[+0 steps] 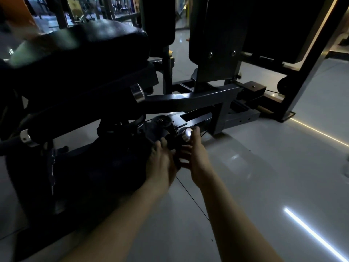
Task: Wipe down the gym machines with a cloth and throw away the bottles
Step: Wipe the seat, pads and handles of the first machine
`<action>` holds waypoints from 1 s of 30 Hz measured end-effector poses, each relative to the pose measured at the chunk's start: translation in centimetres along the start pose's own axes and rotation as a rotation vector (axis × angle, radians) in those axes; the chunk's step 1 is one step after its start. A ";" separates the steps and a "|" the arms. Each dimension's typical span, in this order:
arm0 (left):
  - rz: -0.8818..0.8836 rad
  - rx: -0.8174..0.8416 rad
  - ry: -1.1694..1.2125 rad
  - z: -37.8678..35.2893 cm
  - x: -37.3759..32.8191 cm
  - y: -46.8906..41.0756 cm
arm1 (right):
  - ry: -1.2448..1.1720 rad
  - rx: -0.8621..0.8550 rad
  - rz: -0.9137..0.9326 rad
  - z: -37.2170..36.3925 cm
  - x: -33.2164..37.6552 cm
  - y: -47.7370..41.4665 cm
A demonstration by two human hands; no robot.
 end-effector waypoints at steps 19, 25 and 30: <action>0.048 0.108 0.509 5.1 -3.1 -1.8 | -0.421 -0.083 -0.395 1.8 -2.4 -2.2; 0.016 0.002 0.726 7.2 -5.1 -1.6 | -0.436 -0.274 -0.146 2.3 0.7 -2.3; -0.053 -0.102 0.876 9.0 -7.0 -1.2 | -0.335 -0.368 0.063 2.3 4.2 -0.9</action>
Point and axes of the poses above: each hand's wrist, its own y-axis away from the middle knuckle, its own z-axis out of the back of the hand, x = y × z, the point moved 4 cm from there along -y, towards the middle knuckle, and after that the axes turned 4 degrees about z, right-handed, at the moved point
